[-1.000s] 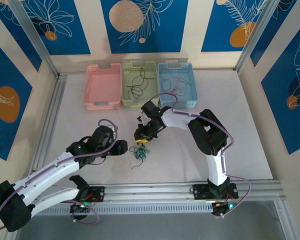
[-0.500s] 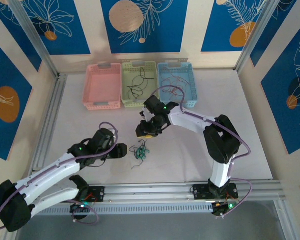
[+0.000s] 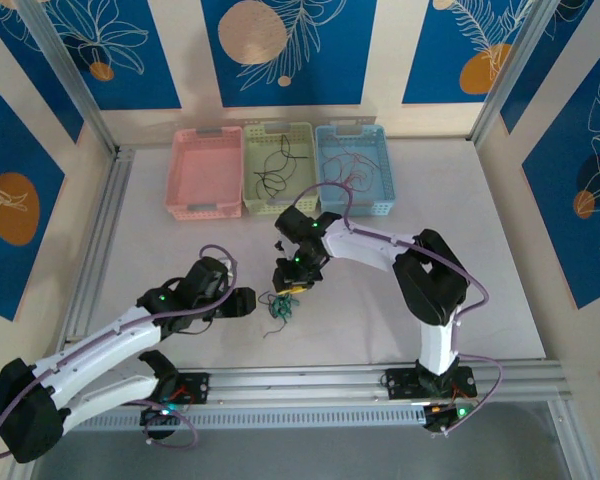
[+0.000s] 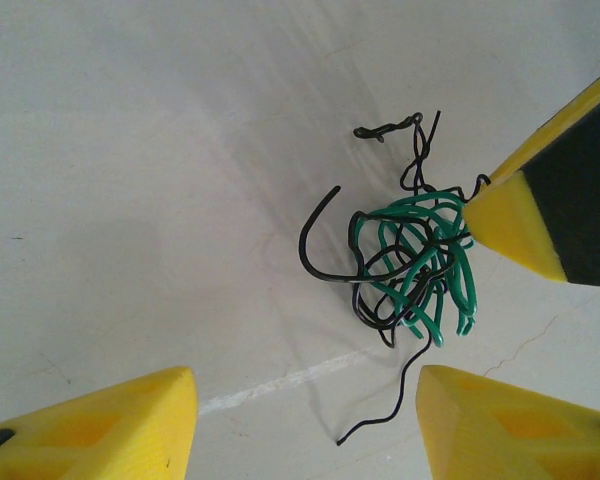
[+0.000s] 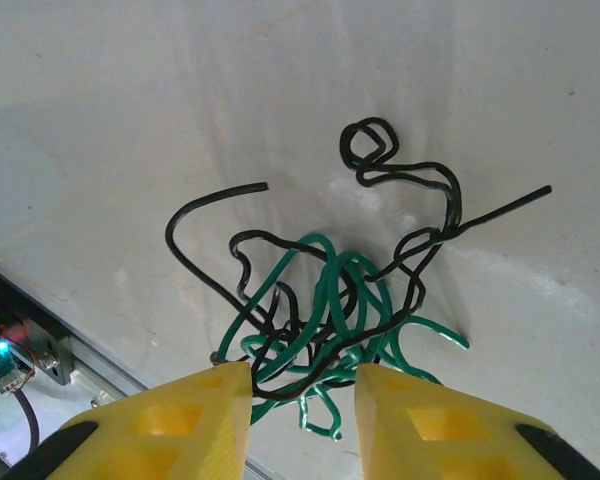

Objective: Untangle the cables

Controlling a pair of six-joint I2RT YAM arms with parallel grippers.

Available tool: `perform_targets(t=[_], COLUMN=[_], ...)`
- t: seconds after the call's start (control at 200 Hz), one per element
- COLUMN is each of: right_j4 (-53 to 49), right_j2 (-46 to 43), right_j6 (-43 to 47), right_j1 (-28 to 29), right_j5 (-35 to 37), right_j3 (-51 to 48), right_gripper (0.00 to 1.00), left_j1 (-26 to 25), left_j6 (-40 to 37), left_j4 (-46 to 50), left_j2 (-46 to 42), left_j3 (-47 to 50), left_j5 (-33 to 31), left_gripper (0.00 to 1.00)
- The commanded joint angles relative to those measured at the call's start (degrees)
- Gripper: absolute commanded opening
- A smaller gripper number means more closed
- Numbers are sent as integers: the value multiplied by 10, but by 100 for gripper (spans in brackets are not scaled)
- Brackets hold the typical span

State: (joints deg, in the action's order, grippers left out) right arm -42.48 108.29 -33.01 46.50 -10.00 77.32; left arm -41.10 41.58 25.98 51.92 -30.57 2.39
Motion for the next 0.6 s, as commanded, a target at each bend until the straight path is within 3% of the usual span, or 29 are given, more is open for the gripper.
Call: perform_targets(t=[0.0, 0.1, 0.315, 0.59], right_j4=[-6, 0, 50, 134], right_j2=[11, 14, -24, -60], right_j6=[-4, -3, -15, -93], right_j1=[3, 3, -1, -34], right_j5=[-6, -14, -41, -118], right_j3=[21, 22, -3, -38], right_gripper=[32, 26, 0, 0], left_j1=[6, 5, 6, 4], left_j6=[-2, -2, -9, -17], left_j4=[2, 0, -8, -53], left_j2=[-4, -3, 2, 3], left_j3=[6, 7, 6, 4], left_j5=[8, 10, 32, 95], left_gripper=[60, 60, 61, 60])
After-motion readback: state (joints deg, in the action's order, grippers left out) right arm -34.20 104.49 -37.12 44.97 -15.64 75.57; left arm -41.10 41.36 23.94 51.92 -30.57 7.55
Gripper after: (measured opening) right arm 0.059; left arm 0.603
